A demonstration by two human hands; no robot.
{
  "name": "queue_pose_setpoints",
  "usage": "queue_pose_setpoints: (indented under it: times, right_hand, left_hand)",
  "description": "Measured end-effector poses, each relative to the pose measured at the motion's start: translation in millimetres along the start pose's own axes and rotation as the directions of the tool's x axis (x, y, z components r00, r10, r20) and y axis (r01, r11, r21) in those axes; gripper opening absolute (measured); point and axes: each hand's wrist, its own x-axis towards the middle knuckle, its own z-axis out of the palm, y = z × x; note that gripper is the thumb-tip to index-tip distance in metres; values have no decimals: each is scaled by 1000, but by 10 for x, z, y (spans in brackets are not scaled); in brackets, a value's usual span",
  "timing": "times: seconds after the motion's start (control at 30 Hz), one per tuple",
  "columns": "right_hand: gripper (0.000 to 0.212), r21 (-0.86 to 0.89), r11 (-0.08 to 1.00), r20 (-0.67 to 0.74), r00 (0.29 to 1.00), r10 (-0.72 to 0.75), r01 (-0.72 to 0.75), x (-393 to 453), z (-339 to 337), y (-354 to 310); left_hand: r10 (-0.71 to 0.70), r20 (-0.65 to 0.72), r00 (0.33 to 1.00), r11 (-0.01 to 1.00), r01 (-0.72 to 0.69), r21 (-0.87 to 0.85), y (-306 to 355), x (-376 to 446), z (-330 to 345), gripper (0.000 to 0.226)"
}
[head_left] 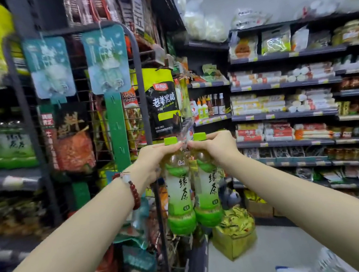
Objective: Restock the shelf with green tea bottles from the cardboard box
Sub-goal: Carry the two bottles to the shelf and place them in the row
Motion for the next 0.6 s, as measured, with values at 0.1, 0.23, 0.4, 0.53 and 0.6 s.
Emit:
queue_pose_setpoints:
  times: [0.1,0.23,0.4,0.53,0.6]
  right_hand:
    - [73,-5,1000,1,1000,-7,7,20,373,-107]
    - [68,21,999,-34,999,-37,37,-31,806,-365]
    - [59,6,999,-86,995,-40,41,-139,1275,-678]
    - [55,-17,999,-91,995,-44,42,-214,1547,-854]
    - [64,-17,998,-83,995,-64,62,-249,1683,-926]
  left_hand:
    - [-49,36,998,999,49,5,89,14,-386,20]
    - [-45,48,998,996,41,85,229,95,-903,12]
    - [-74,136,988,994,63,89,441,105,-1433,21]
    - [-83,175,981,993,67,96,542,29,-1775,27]
    - [-94,171,981,993,79,90,585,-11,-1933,29]
